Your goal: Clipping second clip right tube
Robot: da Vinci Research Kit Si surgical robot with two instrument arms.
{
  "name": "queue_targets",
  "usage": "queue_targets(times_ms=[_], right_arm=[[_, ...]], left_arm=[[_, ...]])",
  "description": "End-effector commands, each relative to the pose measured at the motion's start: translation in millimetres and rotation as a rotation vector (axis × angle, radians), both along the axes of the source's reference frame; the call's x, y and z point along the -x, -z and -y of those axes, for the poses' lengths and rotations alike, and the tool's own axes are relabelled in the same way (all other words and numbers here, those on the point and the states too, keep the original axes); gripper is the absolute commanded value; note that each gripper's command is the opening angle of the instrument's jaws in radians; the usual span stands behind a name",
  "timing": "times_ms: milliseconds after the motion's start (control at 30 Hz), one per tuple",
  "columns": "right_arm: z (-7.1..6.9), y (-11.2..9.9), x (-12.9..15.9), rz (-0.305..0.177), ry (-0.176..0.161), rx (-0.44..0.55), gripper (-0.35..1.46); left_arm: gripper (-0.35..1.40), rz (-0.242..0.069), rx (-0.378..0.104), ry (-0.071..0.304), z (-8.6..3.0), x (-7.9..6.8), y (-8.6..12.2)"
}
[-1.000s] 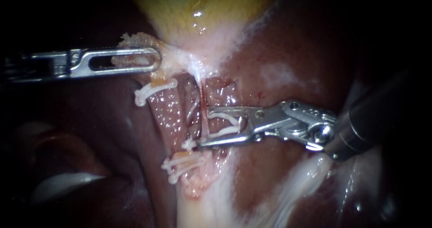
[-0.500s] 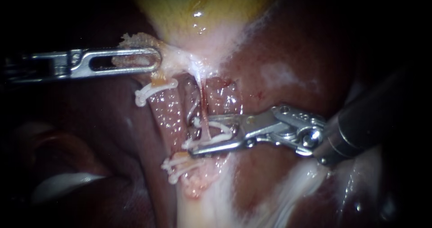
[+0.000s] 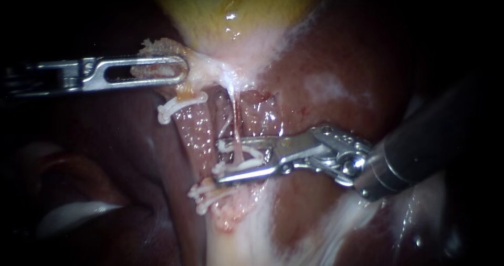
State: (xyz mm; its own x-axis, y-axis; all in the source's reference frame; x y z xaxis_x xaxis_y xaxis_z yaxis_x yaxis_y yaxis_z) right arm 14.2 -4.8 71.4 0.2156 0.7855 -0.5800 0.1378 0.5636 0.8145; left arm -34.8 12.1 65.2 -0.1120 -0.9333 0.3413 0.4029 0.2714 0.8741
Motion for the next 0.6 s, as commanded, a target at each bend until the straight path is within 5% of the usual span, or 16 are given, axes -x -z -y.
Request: queue_targets(times_ms=[33, 600], right_arm=[[0.0, 0.1, 0.0, -0.002, -0.001, 0.001, 0.46], [0.3, 1.3, 0.0, -0.029, 0.002, -0.018, 0.48]], left_arm=[[-0.35, 0.000, 0.000, 0.000, 0.0, 0.0, 0.0], [-0.35, 0.000, 0.000, 0.000, 0.0, 0.0, 0.0]])
